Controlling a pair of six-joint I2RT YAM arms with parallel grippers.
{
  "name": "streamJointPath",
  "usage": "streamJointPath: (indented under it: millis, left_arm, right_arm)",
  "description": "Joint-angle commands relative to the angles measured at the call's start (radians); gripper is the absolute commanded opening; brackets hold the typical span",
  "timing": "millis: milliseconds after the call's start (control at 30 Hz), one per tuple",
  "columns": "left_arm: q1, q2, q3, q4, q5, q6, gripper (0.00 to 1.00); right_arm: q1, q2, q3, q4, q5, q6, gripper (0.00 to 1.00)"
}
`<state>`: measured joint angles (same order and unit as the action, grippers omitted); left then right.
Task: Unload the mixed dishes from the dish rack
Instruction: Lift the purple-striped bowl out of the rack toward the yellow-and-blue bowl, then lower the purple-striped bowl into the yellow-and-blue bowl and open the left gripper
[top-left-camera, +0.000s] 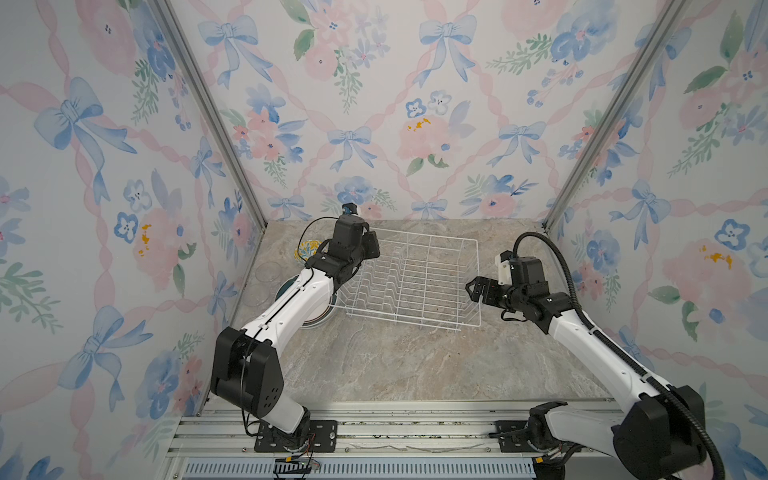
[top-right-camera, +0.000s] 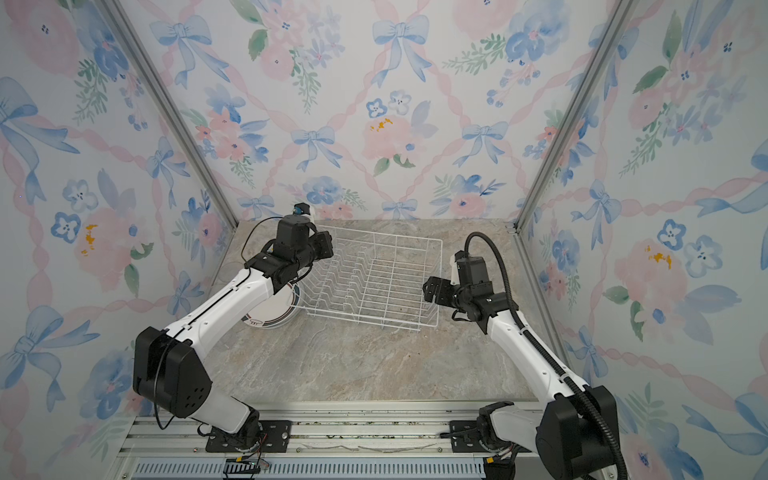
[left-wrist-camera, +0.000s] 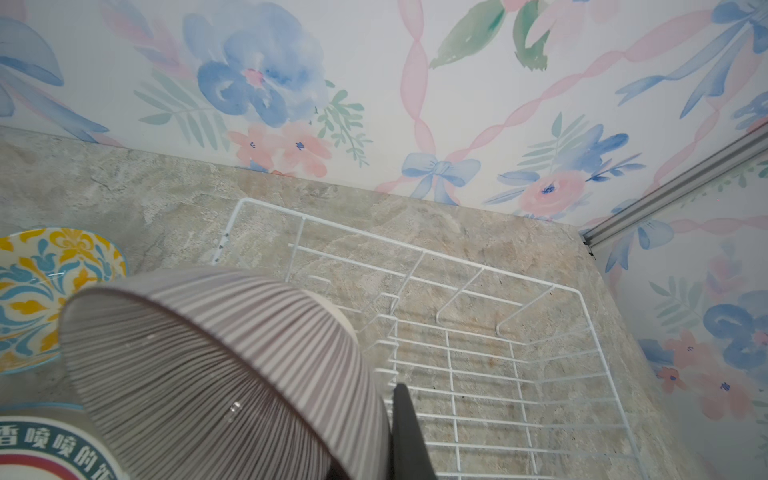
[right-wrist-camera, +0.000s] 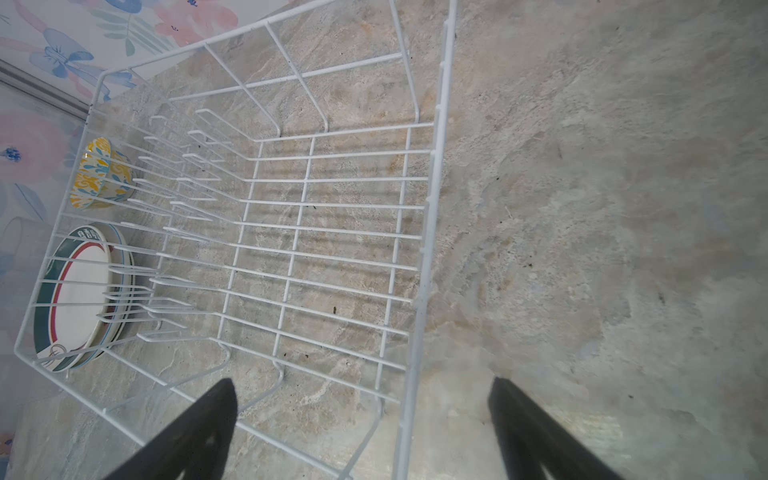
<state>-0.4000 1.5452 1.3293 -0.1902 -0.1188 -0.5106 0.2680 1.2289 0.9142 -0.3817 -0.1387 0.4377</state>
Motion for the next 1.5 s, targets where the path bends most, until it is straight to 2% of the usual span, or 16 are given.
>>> streamJointPath:
  millis: [0, 200, 667, 1067, 1467]
  left_arm:
    - [0.033, -0.028, -0.005, -0.009, -0.046, 0.023, 0.0]
    - [0.085, -0.028, -0.016, -0.009, -0.095, 0.036, 0.0]
    - [0.229, 0.067, 0.023, -0.008, -0.093, 0.054, 0.0]
    - [0.287, 0.209, 0.128, -0.007, -0.089, 0.089, 0.0]
    - [0.303, 0.349, 0.207, -0.025, -0.13, 0.133, 0.0]
  right_arm:
    - [-0.01, 0.016, 0.023, 0.022, -0.02, 0.005, 0.97]
    - [-0.01, 0.003, 0.02, 0.025, -0.027, 0.007, 0.97]
    - [-0.01, -0.004, 0.022, 0.022, -0.038, 0.024, 0.97]
    - [-0.01, -0.033, 0.011, 0.002, -0.02, 0.027, 0.97]
    - [-0.01, -0.075, 0.002, -0.029, 0.008, 0.024, 0.97]
